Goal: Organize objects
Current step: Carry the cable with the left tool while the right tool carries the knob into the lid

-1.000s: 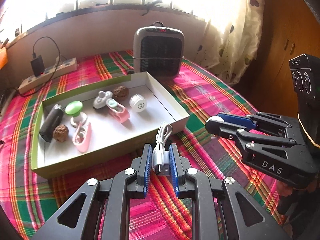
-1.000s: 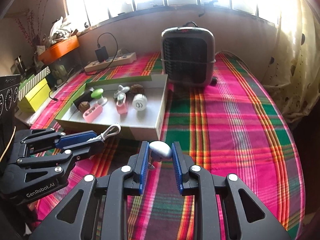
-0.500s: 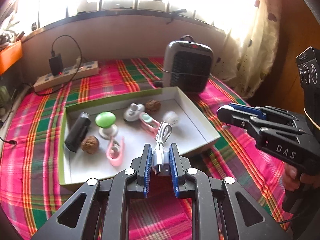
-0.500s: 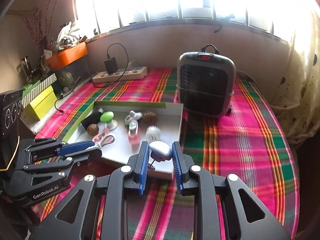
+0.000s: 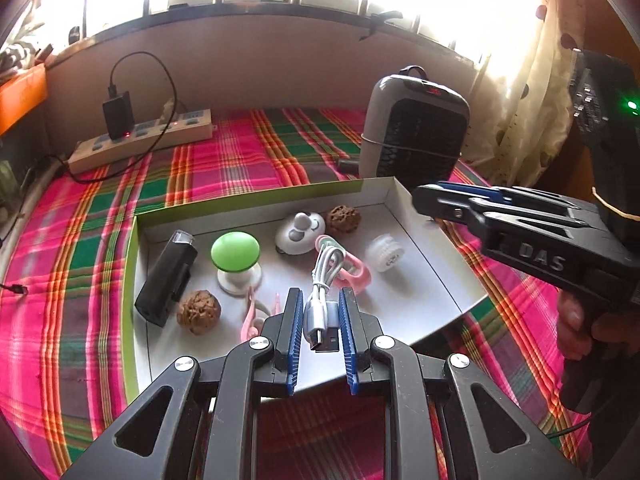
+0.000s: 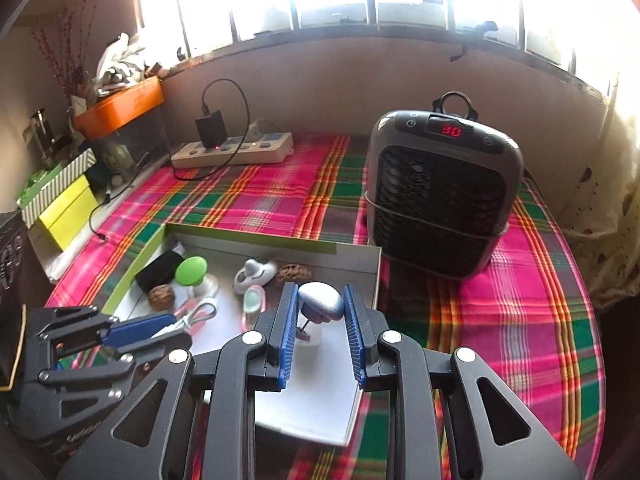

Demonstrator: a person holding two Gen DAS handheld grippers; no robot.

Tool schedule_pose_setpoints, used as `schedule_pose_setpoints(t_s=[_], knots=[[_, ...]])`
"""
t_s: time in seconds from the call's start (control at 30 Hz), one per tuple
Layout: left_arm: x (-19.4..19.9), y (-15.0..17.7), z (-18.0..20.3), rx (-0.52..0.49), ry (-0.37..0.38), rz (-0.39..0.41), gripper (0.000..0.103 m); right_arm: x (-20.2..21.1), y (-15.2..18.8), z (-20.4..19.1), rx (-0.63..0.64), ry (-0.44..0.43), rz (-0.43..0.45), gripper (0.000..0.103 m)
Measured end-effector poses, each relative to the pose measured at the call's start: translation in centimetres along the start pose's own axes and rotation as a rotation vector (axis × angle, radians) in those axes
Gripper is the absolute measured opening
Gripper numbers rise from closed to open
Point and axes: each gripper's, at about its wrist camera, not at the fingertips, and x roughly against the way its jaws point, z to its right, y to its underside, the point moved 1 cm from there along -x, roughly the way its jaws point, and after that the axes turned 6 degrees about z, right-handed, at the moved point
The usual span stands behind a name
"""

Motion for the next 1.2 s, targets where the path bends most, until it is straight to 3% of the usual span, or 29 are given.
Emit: schedule_pose_setpoints(t_s=[0.63,1.2], knots=[[-2.2,-0.2,-0.3,0.011,0.001,-0.028,0.016,-4.9,-0.3,0.2,0.05,0.047,-0.079,0.025],[-3.1,0.0,-0.7,0.029,0.004,-0.067,0.016,-5.9,0.3,0.2,0.06,0.065,-0.105,0.025]])
